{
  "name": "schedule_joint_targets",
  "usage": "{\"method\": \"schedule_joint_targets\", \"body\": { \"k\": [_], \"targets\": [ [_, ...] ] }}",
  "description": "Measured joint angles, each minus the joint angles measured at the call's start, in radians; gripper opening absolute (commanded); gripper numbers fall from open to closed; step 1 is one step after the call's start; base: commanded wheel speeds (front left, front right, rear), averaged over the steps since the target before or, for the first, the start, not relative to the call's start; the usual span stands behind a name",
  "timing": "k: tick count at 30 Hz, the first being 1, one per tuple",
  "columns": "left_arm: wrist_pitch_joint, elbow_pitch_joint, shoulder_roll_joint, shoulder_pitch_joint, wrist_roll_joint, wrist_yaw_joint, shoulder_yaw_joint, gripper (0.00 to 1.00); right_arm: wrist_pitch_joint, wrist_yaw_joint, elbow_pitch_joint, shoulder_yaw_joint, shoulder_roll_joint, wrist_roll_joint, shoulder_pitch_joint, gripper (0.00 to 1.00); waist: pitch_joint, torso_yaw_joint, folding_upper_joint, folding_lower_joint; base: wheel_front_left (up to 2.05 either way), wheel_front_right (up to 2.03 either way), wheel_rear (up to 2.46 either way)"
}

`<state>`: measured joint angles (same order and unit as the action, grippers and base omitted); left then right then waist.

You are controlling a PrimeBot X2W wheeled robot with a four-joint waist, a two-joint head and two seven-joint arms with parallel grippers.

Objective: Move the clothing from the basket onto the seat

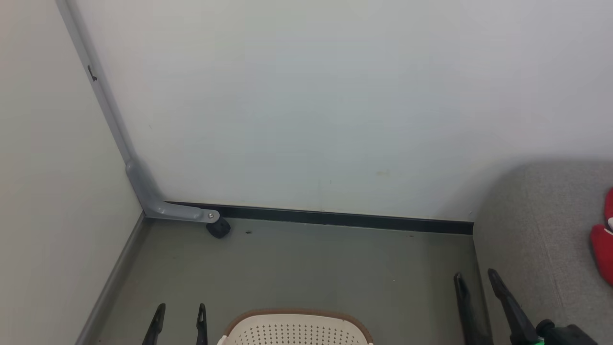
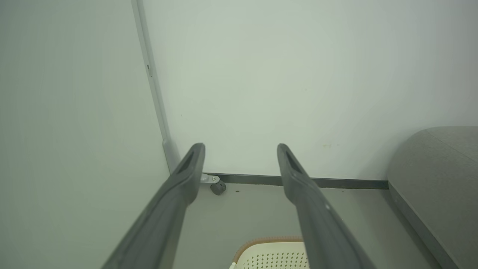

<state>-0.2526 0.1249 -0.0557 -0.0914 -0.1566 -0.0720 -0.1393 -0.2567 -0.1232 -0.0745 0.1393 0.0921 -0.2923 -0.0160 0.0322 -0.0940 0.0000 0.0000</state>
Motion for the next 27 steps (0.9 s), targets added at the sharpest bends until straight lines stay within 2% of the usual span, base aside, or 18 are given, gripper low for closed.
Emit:
{"method": "schedule_joint_targets", "body": {
  "k": [7, 14, 27],
  "targets": [
    [0.000, 0.007, 0.000, -0.001, 0.001, -0.003, 0.009, 1.00, 0.000, 0.011, -0.052, 0.004, -0.002, 0.053, -0.023, 1.00, 0.009, 0.009, -0.0001, 0.0000, 0.00, 0.00, 0.00],
    [0.000, 0.017, 0.001, -0.001, 0.001, 0.002, 0.008, 1.00, 0.000, 0.035, -0.070, -0.013, -0.009, 0.062, -0.056, 1.00, 0.016, 0.031, 0.0000, 0.0000, 0.00, 0.00, 0.00],
    [0.000, 0.027, 0.001, -0.002, 0.000, 0.020, 0.005, 1.00, 0.000, 0.035, -0.078, -0.016, -0.012, 0.083, -0.057, 1.00, 0.013, 0.043, 0.0000, 0.0000, 0.00, 0.00, 0.00]
  ]
}}
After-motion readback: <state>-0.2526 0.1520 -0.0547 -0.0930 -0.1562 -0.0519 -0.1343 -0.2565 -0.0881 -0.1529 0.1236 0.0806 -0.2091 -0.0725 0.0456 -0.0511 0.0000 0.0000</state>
